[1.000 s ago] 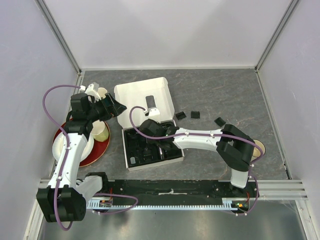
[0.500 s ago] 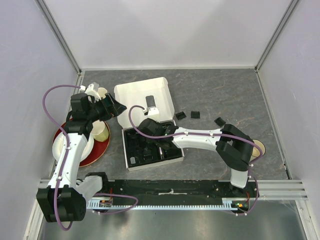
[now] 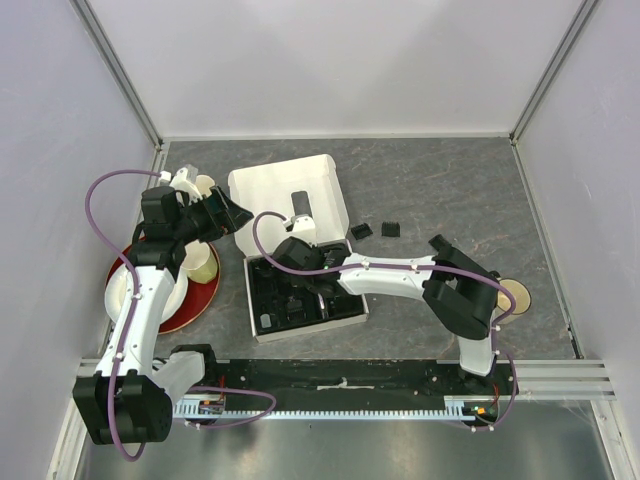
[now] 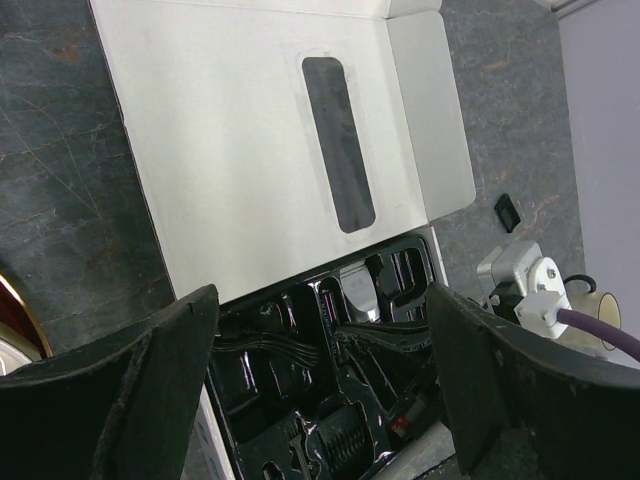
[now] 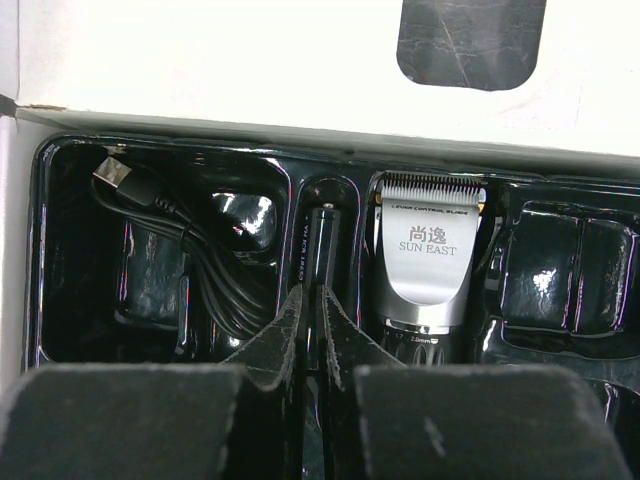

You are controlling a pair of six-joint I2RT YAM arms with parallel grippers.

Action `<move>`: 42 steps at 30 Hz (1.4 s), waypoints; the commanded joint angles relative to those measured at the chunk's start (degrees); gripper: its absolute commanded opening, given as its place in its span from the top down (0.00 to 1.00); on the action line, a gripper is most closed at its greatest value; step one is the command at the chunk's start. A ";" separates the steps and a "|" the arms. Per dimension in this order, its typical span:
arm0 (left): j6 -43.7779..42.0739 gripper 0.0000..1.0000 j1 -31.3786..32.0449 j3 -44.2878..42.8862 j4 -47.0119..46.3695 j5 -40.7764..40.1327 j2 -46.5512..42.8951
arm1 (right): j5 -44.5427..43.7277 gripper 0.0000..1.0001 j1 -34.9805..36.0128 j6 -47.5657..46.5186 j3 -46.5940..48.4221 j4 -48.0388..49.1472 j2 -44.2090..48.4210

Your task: Sort the hair-cutting tools

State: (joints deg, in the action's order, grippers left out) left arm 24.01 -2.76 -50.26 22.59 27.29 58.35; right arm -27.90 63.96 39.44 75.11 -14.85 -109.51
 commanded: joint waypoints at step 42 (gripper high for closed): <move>-0.37 0.10 -0.14 -0.01 -1.76 1.54 -0.16 | -2.69 0.04 -49.54 3.18 -20.36 -13.19 23.47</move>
State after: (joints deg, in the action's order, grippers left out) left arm 24.01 -2.76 -50.26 22.57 27.38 58.37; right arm -32.21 17.08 38.83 54.87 -27.99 -83.99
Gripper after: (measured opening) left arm 0.905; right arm 0.945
